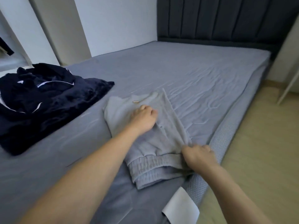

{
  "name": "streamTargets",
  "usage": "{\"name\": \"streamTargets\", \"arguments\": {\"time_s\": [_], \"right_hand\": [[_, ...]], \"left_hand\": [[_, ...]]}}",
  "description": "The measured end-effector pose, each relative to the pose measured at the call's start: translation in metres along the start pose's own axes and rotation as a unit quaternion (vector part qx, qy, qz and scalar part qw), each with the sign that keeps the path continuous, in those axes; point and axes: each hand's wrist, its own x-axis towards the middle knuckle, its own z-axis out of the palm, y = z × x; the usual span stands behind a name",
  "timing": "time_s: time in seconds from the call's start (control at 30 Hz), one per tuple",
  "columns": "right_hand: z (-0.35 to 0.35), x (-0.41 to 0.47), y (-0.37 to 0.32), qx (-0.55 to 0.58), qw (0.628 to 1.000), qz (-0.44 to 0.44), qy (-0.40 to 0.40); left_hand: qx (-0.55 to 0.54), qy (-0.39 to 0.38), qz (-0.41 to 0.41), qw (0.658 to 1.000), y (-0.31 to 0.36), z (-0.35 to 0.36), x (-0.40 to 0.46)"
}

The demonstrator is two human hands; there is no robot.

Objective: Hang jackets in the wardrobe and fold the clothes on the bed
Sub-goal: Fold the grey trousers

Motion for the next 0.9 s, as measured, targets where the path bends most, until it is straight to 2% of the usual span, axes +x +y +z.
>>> {"name": "streamTargets", "arguments": {"time_s": [0.07,0.13,0.2,0.23,0.3,0.37,0.47,0.5,0.57,0.63,0.67,0.7,0.73,0.8,0.83,0.87,0.9], "right_hand": [[0.005,0.005,0.0,0.099,0.995,0.002,0.016],[0.005,0.002,-0.001,0.213,0.976,-0.004,0.037],[0.002,-0.004,-0.003,0.301,0.952,-0.016,0.046],[0.001,-0.006,-0.004,0.324,0.945,-0.018,0.051],[-0.008,-0.01,-0.008,0.38,0.924,-0.012,0.051],[-0.02,-0.017,-0.011,0.445,0.895,-0.003,0.018],[-0.037,-0.03,-0.011,0.482,0.876,-0.012,-0.025],[-0.042,-0.034,-0.011,0.497,0.866,-0.023,-0.045],[-0.053,-0.045,-0.008,0.546,0.829,-0.062,-0.105],[-0.064,-0.054,-0.004,0.615,0.759,-0.105,-0.185],[-0.067,-0.061,-0.003,0.628,0.732,-0.133,-0.226],[-0.066,-0.068,-0.004,0.611,0.735,-0.158,-0.249],[-0.062,-0.069,-0.005,0.553,0.779,-0.184,-0.233],[-0.051,-0.078,-0.009,0.327,0.902,-0.242,-0.147],[-0.049,-0.081,-0.011,0.233,0.931,-0.26,-0.111],[-0.049,-0.082,-0.01,0.165,0.942,-0.275,-0.098],[-0.053,-0.089,-0.01,0.151,0.94,-0.286,-0.109]], "left_hand": [[-0.036,0.005,0.066,0.997,-0.011,-0.003,-0.061],[-0.071,-0.018,0.172,0.982,-0.022,-0.009,-0.13],[0.0,-0.023,0.256,0.966,-0.04,-0.007,-0.182],[0.055,-0.011,0.272,0.961,-0.049,-0.003,-0.199],[0.107,0.018,0.245,0.963,-0.059,0.005,-0.211],[0.128,0.048,0.204,0.969,-0.056,0.002,-0.206],[0.162,0.076,0.254,0.95,-0.047,-0.011,-0.195],[0.129,0.071,0.267,0.952,-0.043,-0.017,-0.195],[-0.004,0.06,0.24,0.969,-0.032,-0.032,-0.204],[-0.122,0.059,0.169,0.976,-0.027,-0.05,-0.218],[-0.129,0.064,0.143,0.979,-0.029,-0.059,-0.223],[-0.122,0.055,0.12,0.984,-0.033,-0.068,-0.228],[-0.127,0.033,0.103,0.986,-0.037,-0.076,-0.231],[-0.211,-0.028,0.081,0.974,-0.043,-0.089,-0.236],[-0.25,-0.057,0.069,0.964,-0.043,-0.095,-0.238],[-0.274,-0.084,0.054,0.956,-0.044,-0.099,-0.239],[-0.29,-0.112,0.031,0.95,-0.044,-0.105,-0.242]]}}
